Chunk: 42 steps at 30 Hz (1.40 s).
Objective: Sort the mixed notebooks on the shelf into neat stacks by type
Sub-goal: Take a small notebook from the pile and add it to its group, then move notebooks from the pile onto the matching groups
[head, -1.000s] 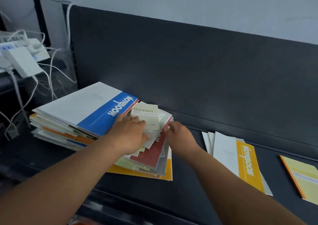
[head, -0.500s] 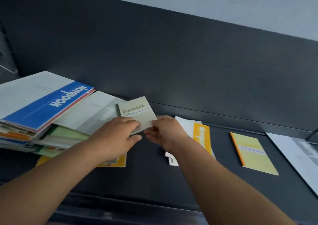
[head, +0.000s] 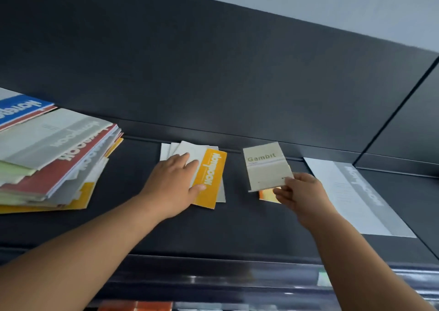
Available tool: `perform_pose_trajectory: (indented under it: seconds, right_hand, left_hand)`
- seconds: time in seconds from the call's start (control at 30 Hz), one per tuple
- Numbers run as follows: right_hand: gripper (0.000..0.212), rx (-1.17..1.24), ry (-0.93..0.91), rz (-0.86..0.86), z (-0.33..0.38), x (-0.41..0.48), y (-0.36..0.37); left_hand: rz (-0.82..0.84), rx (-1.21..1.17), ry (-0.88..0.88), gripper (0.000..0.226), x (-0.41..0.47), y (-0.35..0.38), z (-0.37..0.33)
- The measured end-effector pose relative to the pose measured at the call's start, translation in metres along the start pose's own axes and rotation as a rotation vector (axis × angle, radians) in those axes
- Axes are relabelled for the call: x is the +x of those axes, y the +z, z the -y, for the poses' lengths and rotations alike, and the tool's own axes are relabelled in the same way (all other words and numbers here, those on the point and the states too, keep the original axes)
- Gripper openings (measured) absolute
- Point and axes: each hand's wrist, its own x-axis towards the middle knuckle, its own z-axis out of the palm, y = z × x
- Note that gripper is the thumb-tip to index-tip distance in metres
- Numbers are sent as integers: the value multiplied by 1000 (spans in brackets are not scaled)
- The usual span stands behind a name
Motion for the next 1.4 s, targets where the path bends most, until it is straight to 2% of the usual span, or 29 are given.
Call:
perform_pose_trajectory:
  seconds: [0.1,0.13,0.27,0.33,0.47,0.63,0.73,0.87,1.03,1.17,1.23,1.3,1.33,1.4]
  right_hand:
    - [17,-142,32,-66,-14,13,-26]
    - [16,-260,9,-88,-18,16,-31]
    - [26,-1020,-161,-152,-18,16,-40]
    - [30,-1169,-209,-155,-15,13,-34]
    - [37,-1187,-435,-92,-1,0,14]
    - [41,-1078,-770,248,12,-42,116]
    - [43,-1067,-875,427,13,-67,170]
    - [48,-1031,-922,565,13,-94,222]
    - [41,-853,-732,666,18,-113,262]
    - [36,-645,-435,697,23,-114,285]
    - [30,-508,-257,699,22,-113,295]
    - [41,-373,-94,703,16,-106,308]
    - [43,-319,-23,702,13,-102,314]
    - [32,-252,86,683,13,-102,322]
  left_hand:
    - [35,45,-30,66,0,9,-10]
    - [42,52,-44,65,-1,10,-12]
    - [31,65,-95,65,-4,8,-13]
    - [8,72,-115,64,-9,3,-9]
    - [-27,99,-188,62,-24,-11,13]
    - [-90,165,-332,65,-49,-32,68]
    - [-98,192,-420,66,-69,-46,103]
    - [-64,215,-539,68,-88,-63,147]
    - [3,205,-593,78,-97,-69,193]
    - [104,145,-591,83,-96,-61,202]
    - [45,101,-502,76,-95,-60,195]
    - [-69,62,-429,70,-93,-62,192]
    - [-100,41,-444,70,-91,-64,194]
    - [-77,13,-528,73,-87,-64,207]
